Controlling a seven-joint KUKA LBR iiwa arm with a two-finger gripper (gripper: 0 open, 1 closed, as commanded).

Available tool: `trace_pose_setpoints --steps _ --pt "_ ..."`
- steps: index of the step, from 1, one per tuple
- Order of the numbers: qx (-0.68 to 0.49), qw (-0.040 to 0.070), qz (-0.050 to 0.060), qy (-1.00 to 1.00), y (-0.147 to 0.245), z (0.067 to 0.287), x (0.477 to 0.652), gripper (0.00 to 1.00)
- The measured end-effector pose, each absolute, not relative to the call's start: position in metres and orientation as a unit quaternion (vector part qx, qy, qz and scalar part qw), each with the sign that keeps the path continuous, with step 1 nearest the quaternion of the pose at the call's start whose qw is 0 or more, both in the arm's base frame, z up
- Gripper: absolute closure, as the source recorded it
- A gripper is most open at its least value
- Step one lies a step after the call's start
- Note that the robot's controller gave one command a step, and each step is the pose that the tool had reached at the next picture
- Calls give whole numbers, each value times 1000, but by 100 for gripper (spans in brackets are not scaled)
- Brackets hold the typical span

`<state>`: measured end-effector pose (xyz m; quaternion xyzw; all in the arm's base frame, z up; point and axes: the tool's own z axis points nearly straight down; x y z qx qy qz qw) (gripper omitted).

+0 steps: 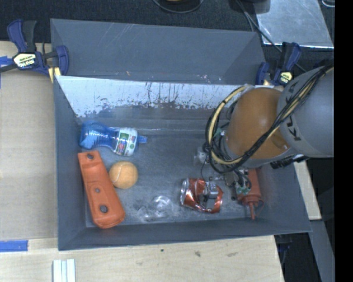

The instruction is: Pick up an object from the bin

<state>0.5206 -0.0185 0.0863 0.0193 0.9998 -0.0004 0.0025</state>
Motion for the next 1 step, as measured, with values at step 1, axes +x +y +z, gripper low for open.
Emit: trace_pose_setpoints --steps 1 --pt "-59 5 -1 998 -19 72 506 100"
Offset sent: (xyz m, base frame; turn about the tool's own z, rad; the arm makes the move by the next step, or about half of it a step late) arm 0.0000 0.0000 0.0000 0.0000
